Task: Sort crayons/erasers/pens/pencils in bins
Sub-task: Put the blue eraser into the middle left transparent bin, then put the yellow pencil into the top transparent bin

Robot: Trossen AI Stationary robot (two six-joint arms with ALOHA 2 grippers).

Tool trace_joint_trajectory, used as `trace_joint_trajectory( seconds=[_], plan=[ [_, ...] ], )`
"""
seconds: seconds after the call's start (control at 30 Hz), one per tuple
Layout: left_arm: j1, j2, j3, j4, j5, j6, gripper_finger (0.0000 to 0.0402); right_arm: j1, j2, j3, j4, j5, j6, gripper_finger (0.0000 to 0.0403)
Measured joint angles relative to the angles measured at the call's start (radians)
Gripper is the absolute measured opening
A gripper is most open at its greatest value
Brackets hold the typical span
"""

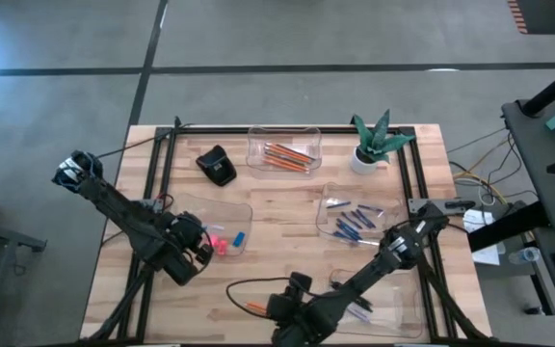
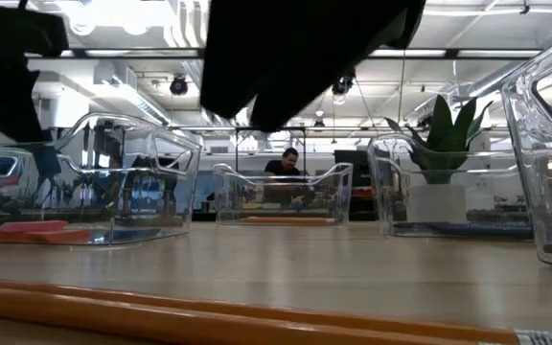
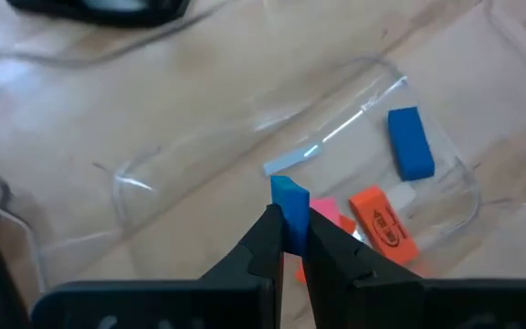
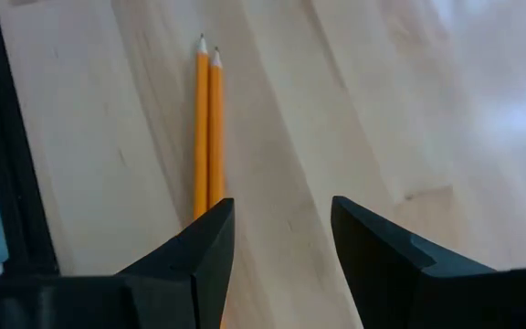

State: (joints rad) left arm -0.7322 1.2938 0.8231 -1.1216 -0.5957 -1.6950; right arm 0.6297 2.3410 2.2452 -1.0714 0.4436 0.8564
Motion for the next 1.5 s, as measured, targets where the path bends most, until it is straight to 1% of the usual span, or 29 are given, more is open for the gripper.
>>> trace_joint_trajectory(
  seconds=[0.17,0.33,0.4,0.5,0.73,0.87,1.03,1.23,1.37,1.5],
  plan=[
    [0.000,0.002,-0.039,0.044,0.022,-0.010,0.0013,-0.010,0.034,0.002,0.050,-0.015,0.001,0.0176],
    [0.000,0.016,-0.039,0.046,0.029,-0.012,0.0014,-0.014,0.058,0.001,0.072,-0.036,0.007,0.0176],
    [0.000,0.018,-0.038,0.051,0.030,-0.011,0.0021,-0.015,0.059,0.001,0.077,-0.035,0.008,0.0176],
    [0.000,0.016,-0.038,0.051,0.030,0.001,0.0046,-0.015,0.059,0.001,0.092,-0.036,0.007,0.0176],
    [0.000,-0.002,-0.034,0.050,0.030,0.007,0.0125,-0.015,0.062,-0.001,0.129,-0.036,0.007,0.0176],
    [0.000,-0.027,-0.018,0.050,0.029,-0.001,0.0148,-0.016,0.068,-0.012,0.151,-0.033,0.008,0.0176],
    [0.000,-0.057,0.021,0.065,0.015,0.008,0.0153,-0.025,0.070,-0.030,0.175,-0.027,0.017,0.0176],
    [0.000,-0.092,0.076,0.068,-0.028,0.080,0.0154,-0.031,0.070,-0.063,0.192,-0.025,0.028,0.0176],
    [0.000,-0.105,0.095,0.067,-0.064,0.106,0.0154,-0.032,0.070,-0.079,0.198,-0.030,0.040,0.0176],
    [0.000,-0.111,0.108,0.067,-0.073,0.131,0.0154,-0.032,0.066,-0.113,0.206,-0.026,0.075,0.0176]
  ],
)
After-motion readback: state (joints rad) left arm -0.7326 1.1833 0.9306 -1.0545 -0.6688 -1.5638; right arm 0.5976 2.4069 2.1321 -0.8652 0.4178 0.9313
